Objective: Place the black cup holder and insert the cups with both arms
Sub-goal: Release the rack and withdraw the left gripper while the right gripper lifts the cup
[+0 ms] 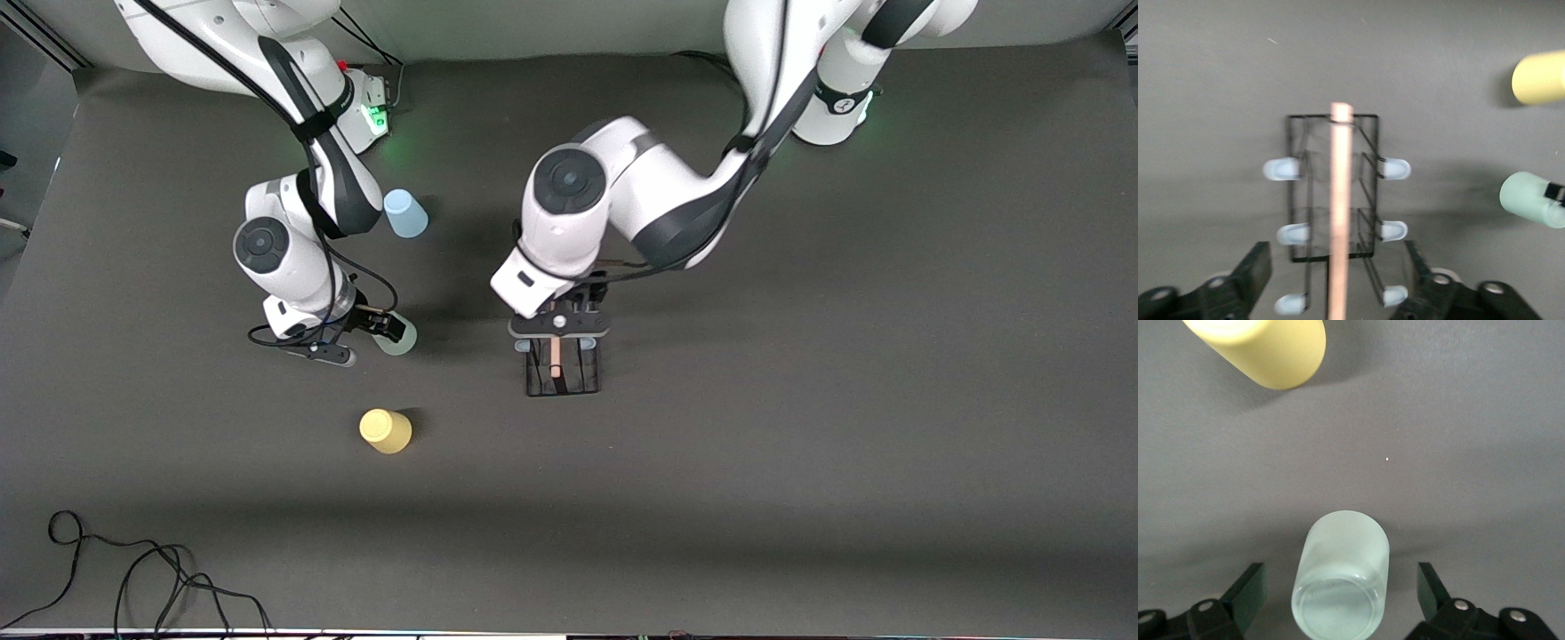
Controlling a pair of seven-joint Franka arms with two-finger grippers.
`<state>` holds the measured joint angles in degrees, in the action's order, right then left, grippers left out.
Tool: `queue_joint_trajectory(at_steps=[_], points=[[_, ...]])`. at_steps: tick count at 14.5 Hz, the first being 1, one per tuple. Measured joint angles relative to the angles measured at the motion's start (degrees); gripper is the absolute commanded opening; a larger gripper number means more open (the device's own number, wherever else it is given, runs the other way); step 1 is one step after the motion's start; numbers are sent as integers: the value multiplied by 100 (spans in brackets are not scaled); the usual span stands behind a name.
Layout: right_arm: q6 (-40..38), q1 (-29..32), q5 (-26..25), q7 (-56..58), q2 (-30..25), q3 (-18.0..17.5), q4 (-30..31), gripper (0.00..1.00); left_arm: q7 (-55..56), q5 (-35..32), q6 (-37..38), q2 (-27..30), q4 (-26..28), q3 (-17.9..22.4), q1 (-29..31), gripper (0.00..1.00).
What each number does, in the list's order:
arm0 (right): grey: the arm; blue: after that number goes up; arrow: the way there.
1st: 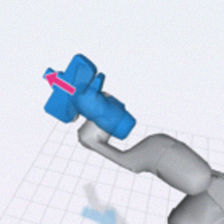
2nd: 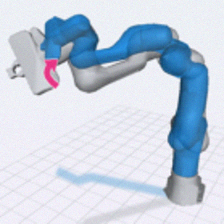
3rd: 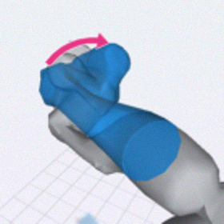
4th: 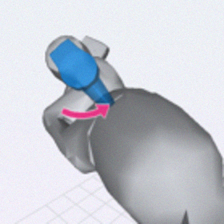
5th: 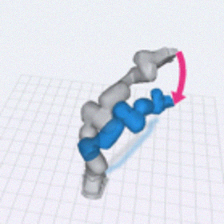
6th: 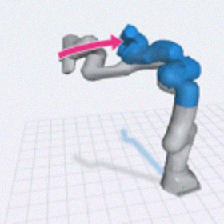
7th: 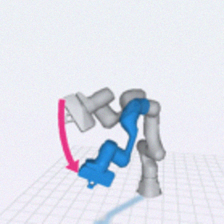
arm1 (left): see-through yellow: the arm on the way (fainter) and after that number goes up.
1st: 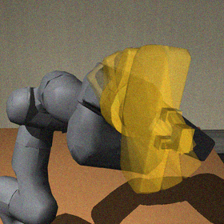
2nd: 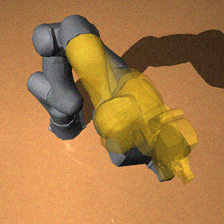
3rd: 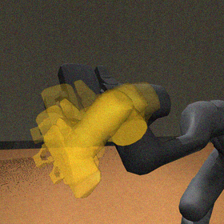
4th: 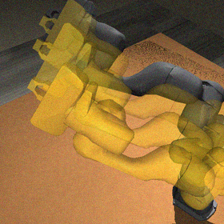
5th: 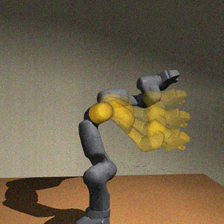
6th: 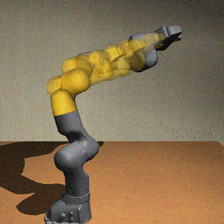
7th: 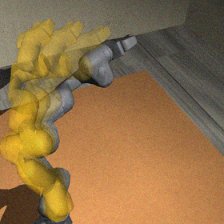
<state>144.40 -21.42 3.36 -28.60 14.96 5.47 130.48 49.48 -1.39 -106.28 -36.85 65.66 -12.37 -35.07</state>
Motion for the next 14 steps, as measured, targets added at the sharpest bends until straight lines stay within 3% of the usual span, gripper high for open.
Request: queue_joint_trajectory(at_steps=[7,8,9,10,14], points=[[2,1,0,-3,232,4,33,100,-1851,264,2479,1690,-23,25,1870,100],[0,1,0,-4,236,4,36,91,-2181,265,2739,1874,-11,33,2139,100],[-1,2,0,-5,239,4,41,41,-2506,264,2932,2023,21,38,2395,100],[-1,2,1,-5,242,4,45,0,-2846,264,3038,2159,111,44,2654,100],[-11,1,1,-7,231,-1,38,0,-3855,268,2977,2642,918,60,3590,100]])
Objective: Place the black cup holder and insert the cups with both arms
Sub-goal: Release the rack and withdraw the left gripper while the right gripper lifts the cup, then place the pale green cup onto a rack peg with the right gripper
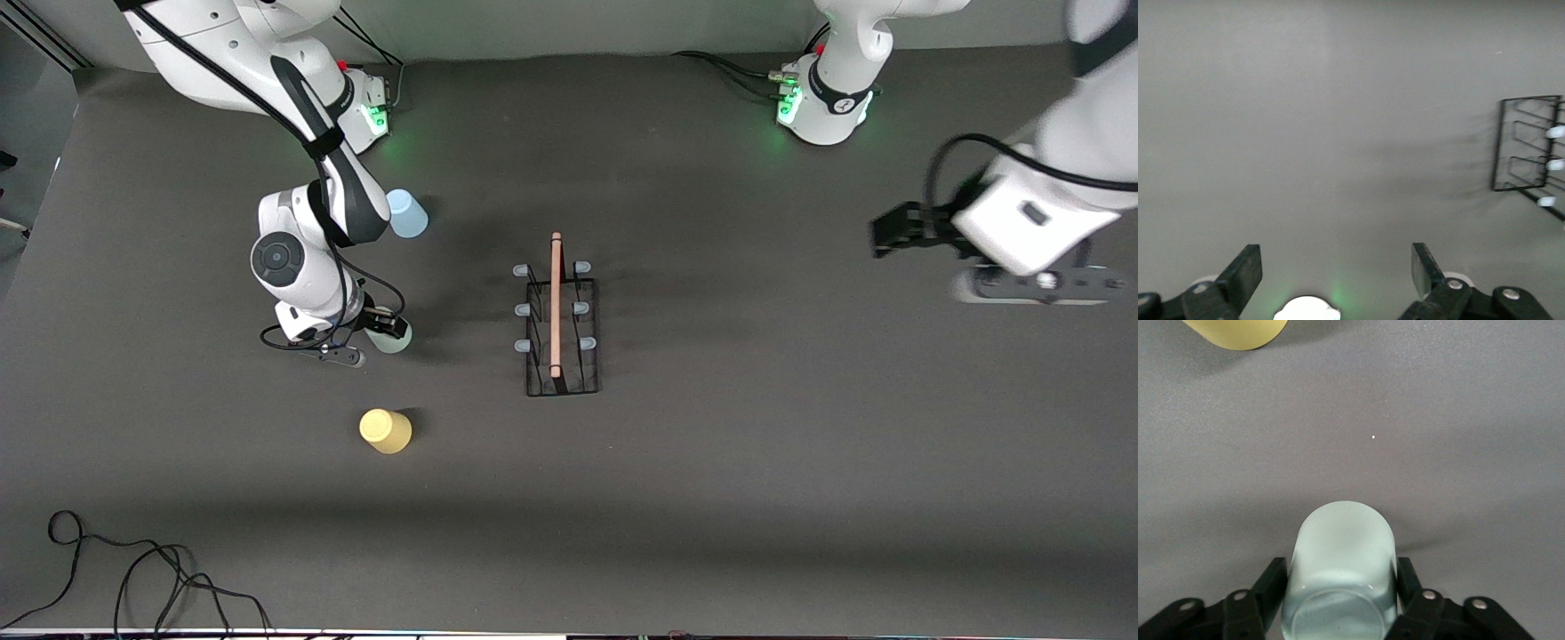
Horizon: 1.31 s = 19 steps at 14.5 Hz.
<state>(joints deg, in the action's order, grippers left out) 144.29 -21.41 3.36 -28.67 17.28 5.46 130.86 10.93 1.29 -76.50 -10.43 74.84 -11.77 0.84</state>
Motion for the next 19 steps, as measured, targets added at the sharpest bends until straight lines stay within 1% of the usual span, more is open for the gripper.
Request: queue_joint_trajectory(at_steps=[2,3,5,7,9,10,11,13,14,16,19], points=[[-207,0,1,0,-44,-1,-79,0,-85,2,-253,269,548,-1,165,100],[-490,0,1,-1,-90,-1,-206,0,-86,-1,-382,423,833,-2,180,100],[-1310,-4,33,-81,-257,-7,-658,0,-85,-10,-577,734,1348,-4,208,100],[-1978,-114,286,-283,-476,-24,-1127,0,-86,-12,-671,944,1657,-2,336,100],[-2185,-470,540,-710,-619,-39,-1381,0,-98,-47,-742,1009,1740,8,413,100],[-2185,-691,574,-1036,-638,-51,-1457,0,-98,-72,-770,1020,1753,49,379,100],[-2185,-931,580,-1398,-637,-60,-1527,0,-99,-83,-800,1024,1758,207,234,100],[-2183,-1367,582,-2122,-634,-73,-1675,0,-136,-90,-870,1025,1762,790,-269,100],[-2183,-1546,582,-2406,-634,-75,-1750,0,-174,-91,-883,1026,1762,960,-394,100],[-2184,-1795,582,-2795,-634,-77,-1868,0,-287,-90,-928,1030,1761,1064,-449,100],[-2185,-1986,583,-3136,-629,-74,-1927,0,-398,-87,-979,1050,1742,1081,-452,100]])
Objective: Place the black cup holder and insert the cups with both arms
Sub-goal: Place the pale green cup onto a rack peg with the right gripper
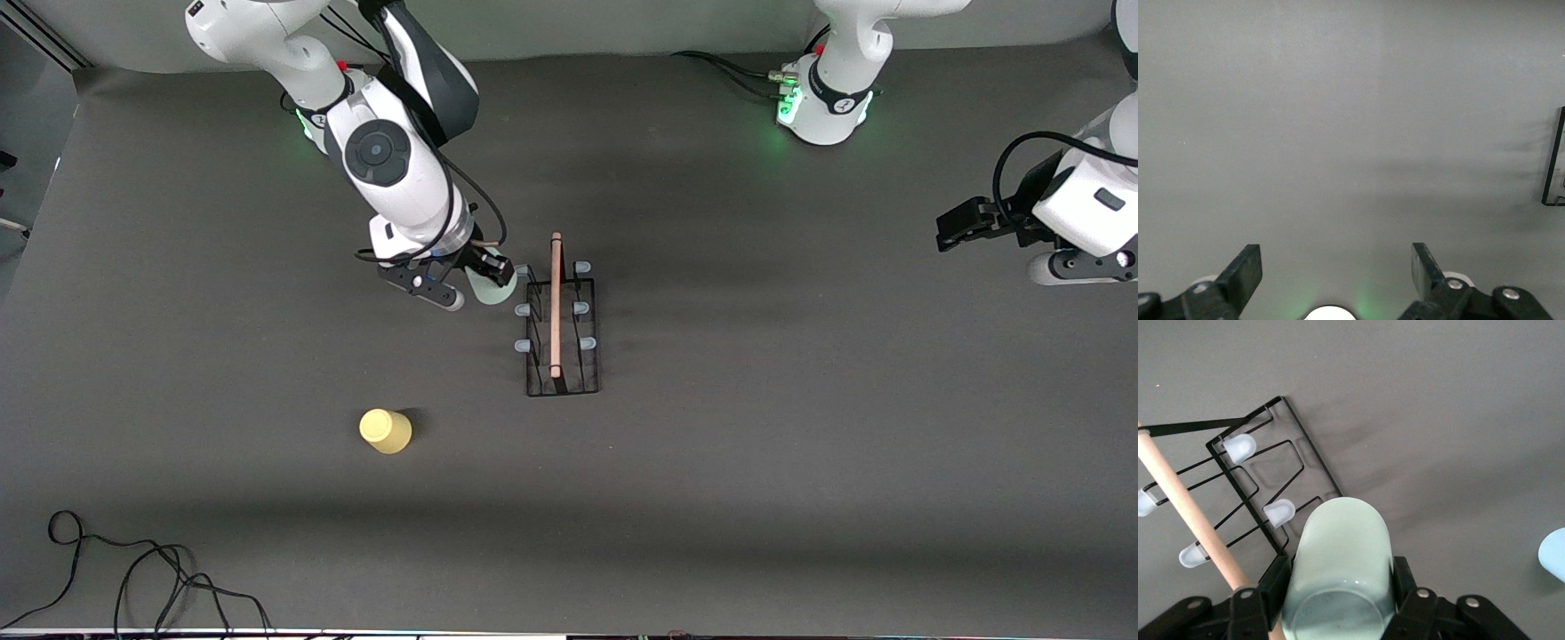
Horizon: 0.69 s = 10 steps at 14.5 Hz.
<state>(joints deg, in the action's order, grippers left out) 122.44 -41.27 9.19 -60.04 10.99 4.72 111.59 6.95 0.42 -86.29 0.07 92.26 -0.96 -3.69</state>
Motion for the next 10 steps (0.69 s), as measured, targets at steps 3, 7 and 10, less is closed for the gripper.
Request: queue_joint_trajectory(at_steps=[3,7,10], points=[[1,-300,0,-213,85,0,-3,0,-20,0,-1,14,-14,7,-1,100],[108,-488,0,-349,349,0,-9,92,-27,-3,-1,14,-25,39,-1,100],[141,-492,0,-352,497,3,-30,100,-32,-4,-2,14,-32,51,-2,100]])
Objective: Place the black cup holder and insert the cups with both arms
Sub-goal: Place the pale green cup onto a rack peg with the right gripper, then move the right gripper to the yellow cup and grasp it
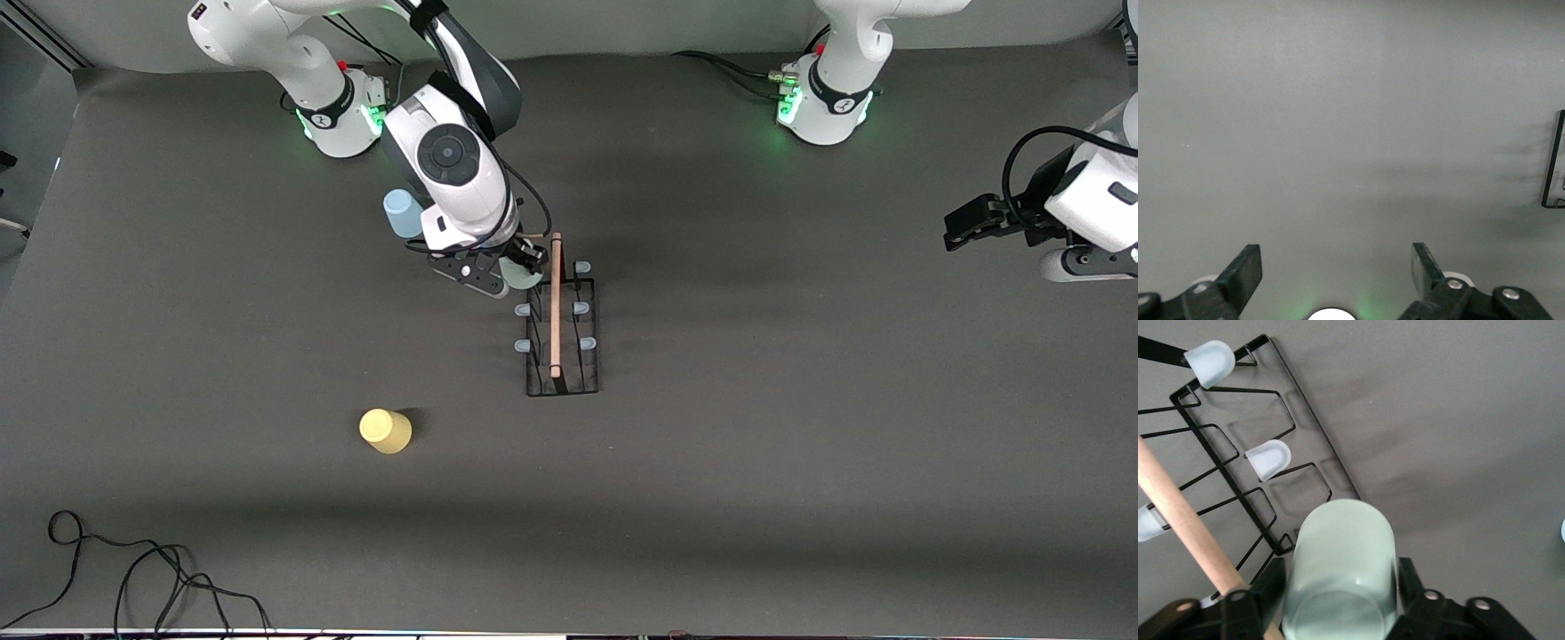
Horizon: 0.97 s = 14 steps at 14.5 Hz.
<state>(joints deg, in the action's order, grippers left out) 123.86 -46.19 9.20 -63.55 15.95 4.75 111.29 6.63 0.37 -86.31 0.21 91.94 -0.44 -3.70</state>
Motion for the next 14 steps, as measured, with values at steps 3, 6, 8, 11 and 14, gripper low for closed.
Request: queue_joint_trajectory(at_steps=[3,6,8,11,14], points=[[0,0,0,-2,-1,9,-118,100,-1,0,-1,0,0,1,0,100],[-76,5,-70,269,-68,156,-313,100,-2,-3,-2,0,0,3,0,100],[-346,12,-115,1113,-142,541,-428,100,-2,-5,-3,-1,0,5,0,100],[-412,70,-119,2577,-86,1321,-499,100,-3,-7,-3,-2,0,7,0,100],[-225,620,15,3716,316,1619,-696,100,-4,-8,-3,-4,1,7,-3,100]])
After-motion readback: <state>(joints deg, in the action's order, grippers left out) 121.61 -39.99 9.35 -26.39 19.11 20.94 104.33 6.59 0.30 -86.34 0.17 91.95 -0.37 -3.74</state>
